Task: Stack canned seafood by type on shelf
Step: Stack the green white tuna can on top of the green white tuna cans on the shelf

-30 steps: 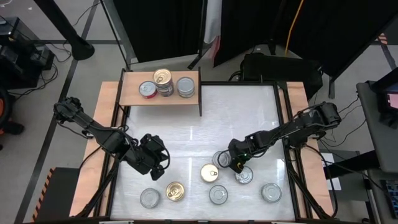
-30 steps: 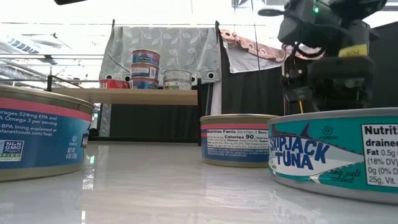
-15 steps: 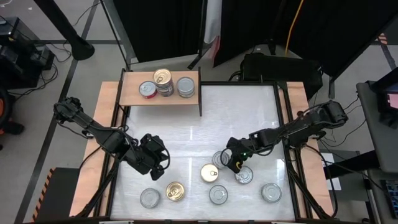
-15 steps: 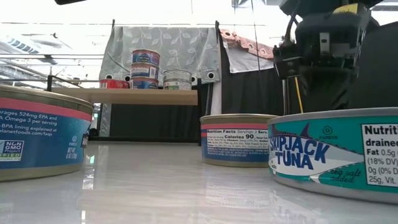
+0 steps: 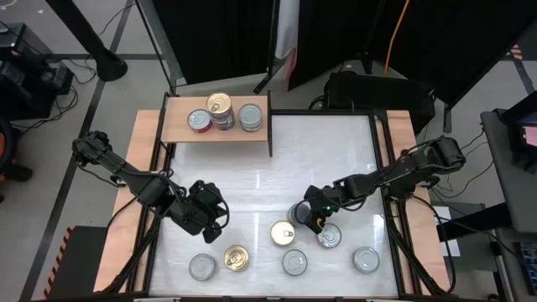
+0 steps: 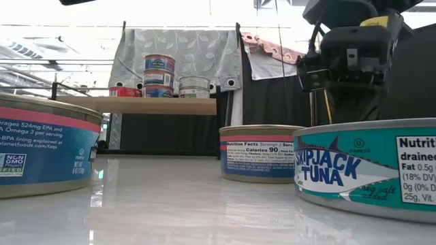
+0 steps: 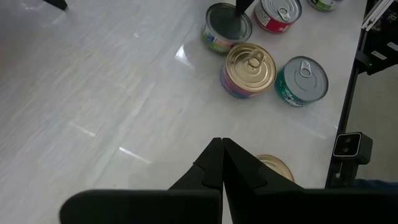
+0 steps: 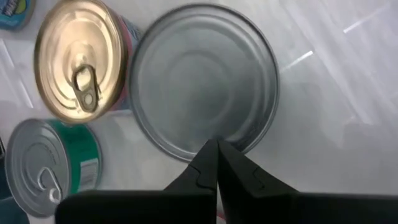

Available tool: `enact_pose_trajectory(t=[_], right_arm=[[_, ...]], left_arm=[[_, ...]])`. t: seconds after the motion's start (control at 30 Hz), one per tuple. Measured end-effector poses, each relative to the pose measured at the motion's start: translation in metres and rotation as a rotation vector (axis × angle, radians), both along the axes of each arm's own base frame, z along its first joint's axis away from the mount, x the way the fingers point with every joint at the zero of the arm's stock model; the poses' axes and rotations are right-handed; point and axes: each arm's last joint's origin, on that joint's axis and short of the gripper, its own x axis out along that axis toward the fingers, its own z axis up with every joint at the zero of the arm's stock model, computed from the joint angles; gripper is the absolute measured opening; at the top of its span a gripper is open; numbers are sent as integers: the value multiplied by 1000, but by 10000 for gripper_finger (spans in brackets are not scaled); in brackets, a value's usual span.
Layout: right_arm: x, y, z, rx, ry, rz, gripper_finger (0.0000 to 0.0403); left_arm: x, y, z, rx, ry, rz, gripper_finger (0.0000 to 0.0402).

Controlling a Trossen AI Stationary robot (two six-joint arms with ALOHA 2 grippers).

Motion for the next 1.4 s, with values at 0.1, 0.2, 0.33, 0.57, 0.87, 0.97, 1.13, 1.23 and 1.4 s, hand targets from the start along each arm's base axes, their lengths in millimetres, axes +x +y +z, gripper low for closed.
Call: enact_pose_trajectory(t=[0.1,0.2,0.33,0.57,0.87,0.97,1.13,1.23,1.4], right_arm=[[-3,-1,0,-14,28,16,0],[-6,-1,-3,-27,55,28,0],[-10,-1,-8,-60,85,26,0],[-28,-7,-7,-95,190,-41,0],[-38,-3,89,54,-75,-272,36],[-34,1,99,86,-99,-332,100],[-12,6,98,69,-74,-335,254],[5,7,91,48,-38,-341,342],[29,4,68,-27,88,-355,387]], left_arm=[[0,0,0,0,0,0,4],[0,0,0,-3,2,-2,4],[0,0,0,-7,4,-5,4],[0,0,0,-9,7,-9,4],[-1,2,-2,10,30,-3,4],[1,5,-2,16,27,12,4],[3,10,-1,24,21,35,4],[3,11,-1,24,20,39,4],[3,10,-1,25,20,39,4]])
